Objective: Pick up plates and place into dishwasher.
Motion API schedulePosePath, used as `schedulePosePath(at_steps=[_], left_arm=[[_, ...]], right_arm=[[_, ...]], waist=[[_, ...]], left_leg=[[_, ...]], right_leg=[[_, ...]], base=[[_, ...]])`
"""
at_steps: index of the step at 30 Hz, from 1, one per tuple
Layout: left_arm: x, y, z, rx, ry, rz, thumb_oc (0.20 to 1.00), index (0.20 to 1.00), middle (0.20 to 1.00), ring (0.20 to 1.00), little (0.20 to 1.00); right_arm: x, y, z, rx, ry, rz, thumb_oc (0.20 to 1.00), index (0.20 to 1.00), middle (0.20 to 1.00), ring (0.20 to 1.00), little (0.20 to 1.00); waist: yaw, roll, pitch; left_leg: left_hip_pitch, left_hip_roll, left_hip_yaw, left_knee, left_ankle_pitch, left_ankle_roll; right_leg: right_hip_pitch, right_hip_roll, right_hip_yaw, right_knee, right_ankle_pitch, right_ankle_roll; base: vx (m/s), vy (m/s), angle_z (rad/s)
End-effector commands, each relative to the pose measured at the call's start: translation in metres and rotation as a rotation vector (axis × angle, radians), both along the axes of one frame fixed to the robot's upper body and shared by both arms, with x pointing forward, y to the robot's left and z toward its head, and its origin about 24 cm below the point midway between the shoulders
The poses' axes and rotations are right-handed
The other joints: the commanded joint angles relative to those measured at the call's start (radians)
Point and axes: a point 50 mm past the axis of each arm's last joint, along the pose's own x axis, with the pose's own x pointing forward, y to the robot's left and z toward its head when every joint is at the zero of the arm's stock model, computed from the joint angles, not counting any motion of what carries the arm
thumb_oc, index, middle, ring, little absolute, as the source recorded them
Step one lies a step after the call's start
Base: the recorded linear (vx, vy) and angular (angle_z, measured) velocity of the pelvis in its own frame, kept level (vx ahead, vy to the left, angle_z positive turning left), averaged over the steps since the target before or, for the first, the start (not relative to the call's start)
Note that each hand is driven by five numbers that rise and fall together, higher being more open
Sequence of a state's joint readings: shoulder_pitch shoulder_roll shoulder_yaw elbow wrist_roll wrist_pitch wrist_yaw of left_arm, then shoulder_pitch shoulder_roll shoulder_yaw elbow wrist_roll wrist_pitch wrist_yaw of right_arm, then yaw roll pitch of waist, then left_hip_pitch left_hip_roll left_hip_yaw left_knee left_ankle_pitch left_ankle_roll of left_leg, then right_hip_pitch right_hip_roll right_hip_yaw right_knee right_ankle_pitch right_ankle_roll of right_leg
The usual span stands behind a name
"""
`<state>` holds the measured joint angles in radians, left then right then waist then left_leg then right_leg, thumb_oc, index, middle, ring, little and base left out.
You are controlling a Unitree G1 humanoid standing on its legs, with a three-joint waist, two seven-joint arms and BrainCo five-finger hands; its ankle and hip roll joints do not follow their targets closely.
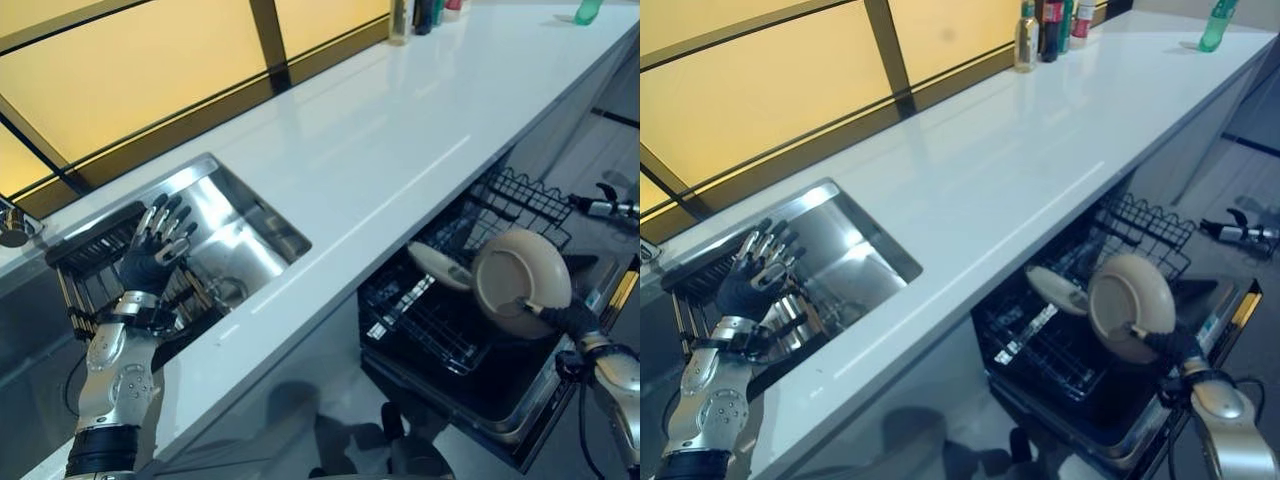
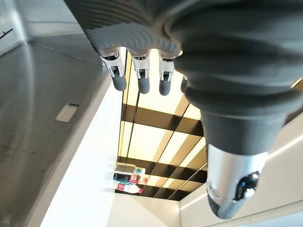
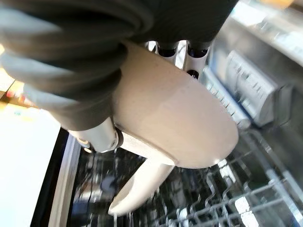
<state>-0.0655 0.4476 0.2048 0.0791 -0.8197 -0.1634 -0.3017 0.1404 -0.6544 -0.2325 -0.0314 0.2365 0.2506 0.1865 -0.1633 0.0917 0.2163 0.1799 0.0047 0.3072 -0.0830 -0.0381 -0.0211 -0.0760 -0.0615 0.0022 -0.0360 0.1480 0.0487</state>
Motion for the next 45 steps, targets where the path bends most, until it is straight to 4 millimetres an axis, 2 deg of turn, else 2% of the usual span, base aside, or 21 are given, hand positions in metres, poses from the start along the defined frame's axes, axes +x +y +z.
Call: schedulePosePath(at_steps=[1, 7, 14, 23, 28, 38, 45], left_arm=[[0.003, 0.004, 0.018, 0.027, -0.089, 0.008, 1.000, 1.000, 1.000, 1.000, 1.000], [0.009, -0.004, 0.020, 0.037, -0.095, -0.007, 1.000, 1.000, 1.000, 1.000, 1.000], [0.008, -0.005, 0.024, 0.041, -0.111, -0.009, 1.000, 1.000, 1.000, 1.000, 1.000], [0.012, -0.008, 0.031, 0.051, -0.133, -0.010, 1.000, 1.000, 1.000, 1.000, 1.000], [0.014, -0.009, 0.037, 0.055, -0.157, 0.001, 1.000, 1.000, 1.000, 1.000, 1.000], [0.031, -0.015, 0.083, 0.084, -0.291, 0.007, 1.000, 1.000, 1.000, 1.000, 1.000], [0.033, -0.023, 0.092, 0.095, -0.322, 0.007, 1.000, 1.000, 1.000, 1.000, 1.000]], right_arm=[[0.017, 0.021, 0.017, -0.031, -0.060, 0.170, 0.200, 0.200, 0.200, 0.200, 0.200], [0.020, 0.034, 0.007, -0.015, -0.022, 0.222, 0.200, 0.200, 0.200, 0.200, 0.200], [0.018, 0.036, -0.001, -0.008, 0.018, 0.225, 0.200, 0.200, 0.200, 0.200, 0.200], [0.023, 0.041, 0.000, -0.026, 0.012, 0.243, 0.200, 0.200, 0.200, 0.200, 0.200], [0.028, 0.039, 0.007, -0.041, -0.005, 0.241, 0.200, 0.200, 0.200, 0.200, 0.200], [0.062, 0.051, 0.036, -0.172, -0.052, 0.259, 0.200, 0.200, 0.200, 0.200, 0.200], [0.069, 0.046, 0.044, -0.259, -0.030, 0.219, 0.200, 0.200, 0.200, 0.200, 0.200]], waist=[[0.039, -0.064, -0.027], [0.060, -0.074, -0.001], [0.075, -0.083, 0.030], [0.084, -0.092, 0.072], [0.085, -0.089, 0.115], [0.086, -0.071, 0.252], [0.083, -0.049, 0.296]], left_leg=[[-0.139, -0.048, -0.081, 0.171, -0.088, 0.058], [-0.159, -0.042, -0.103, 0.183, -0.072, 0.055], [-0.186, -0.039, -0.115, 0.200, -0.062, 0.056], [-0.223, -0.032, -0.109, 0.224, -0.053, 0.058], [-0.274, -0.029, -0.108, 0.264, -0.051, 0.060], [-0.450, -0.030, -0.106, 0.339, -0.042, 0.057], [-0.488, -0.047, -0.108, 0.332, -0.026, 0.054]], right_leg=[[-0.001, -0.071, -0.021, 0.144, -0.172, 0.079], [0.003, -0.068, -0.039, 0.150, -0.172, 0.073], [-0.009, -0.069, -0.055, 0.167, -0.173, 0.070], [-0.037, -0.069, -0.067, 0.188, -0.168, 0.067], [-0.088, -0.075, -0.068, 0.222, -0.164, 0.065], [-0.249, -0.073, -0.077, 0.284, -0.157, 0.054], [-0.299, -0.078, -0.087, 0.310, -0.158, 0.045]], base=[[0.01, -0.009, 0.07], [0.00, -0.015, 0.13], [0.00, -0.006, 0.10], [-0.01, -0.004, 0.03], [-0.03, -0.020, 0.05], [-0.12, -0.020, 0.05], [-0.02, 0.006, 0.01]])
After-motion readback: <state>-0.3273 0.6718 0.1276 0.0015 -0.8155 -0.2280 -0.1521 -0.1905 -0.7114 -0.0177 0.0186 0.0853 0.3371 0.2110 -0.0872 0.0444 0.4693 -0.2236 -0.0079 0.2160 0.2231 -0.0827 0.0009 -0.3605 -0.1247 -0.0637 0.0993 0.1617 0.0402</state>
